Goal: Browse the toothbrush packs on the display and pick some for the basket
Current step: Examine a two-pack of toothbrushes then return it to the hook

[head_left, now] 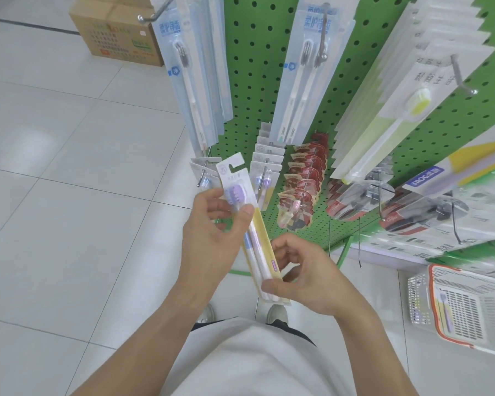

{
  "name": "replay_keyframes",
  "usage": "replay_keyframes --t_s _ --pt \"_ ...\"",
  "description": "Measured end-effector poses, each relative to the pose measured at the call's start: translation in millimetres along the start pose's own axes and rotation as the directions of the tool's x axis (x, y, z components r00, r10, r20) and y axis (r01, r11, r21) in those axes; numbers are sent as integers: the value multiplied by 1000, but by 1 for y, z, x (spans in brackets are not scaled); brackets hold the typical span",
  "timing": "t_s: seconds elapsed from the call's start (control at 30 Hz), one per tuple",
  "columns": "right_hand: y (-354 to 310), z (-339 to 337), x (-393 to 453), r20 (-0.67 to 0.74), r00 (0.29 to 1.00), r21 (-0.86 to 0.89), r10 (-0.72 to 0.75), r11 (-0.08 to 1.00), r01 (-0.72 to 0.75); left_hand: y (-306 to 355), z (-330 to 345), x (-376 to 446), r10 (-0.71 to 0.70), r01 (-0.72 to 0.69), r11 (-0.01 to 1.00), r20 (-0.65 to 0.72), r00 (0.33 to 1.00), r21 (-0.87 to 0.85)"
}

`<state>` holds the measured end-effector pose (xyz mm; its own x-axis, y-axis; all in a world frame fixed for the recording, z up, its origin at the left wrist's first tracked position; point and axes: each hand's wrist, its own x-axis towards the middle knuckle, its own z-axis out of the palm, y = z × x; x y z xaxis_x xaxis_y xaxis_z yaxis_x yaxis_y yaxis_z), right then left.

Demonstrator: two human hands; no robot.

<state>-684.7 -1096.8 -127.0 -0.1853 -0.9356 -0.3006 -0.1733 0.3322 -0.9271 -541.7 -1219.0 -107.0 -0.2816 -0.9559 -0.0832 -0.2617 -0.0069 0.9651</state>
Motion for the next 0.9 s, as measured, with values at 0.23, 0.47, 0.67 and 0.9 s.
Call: replay_keyframes --t_s 0.23,0.47,0.67,0.9 --pt "-9 -4 3 -52 994 -80 -100 992 96 10 -6 7 -95 72 964 -78 992 -257" --pt "-15 6 18 -195 971 13 -138 990 143 16 -2 9 -141 173 888 106 984 -425" --pt "-24 12 25 -132 988 121 -80 988 96 17 -2 15 -145 181 917 124 982 -356" --pt "-22 8 34 -217 974 23 -58 998 64 18 1 20 -123 137 959 71 990 -249"
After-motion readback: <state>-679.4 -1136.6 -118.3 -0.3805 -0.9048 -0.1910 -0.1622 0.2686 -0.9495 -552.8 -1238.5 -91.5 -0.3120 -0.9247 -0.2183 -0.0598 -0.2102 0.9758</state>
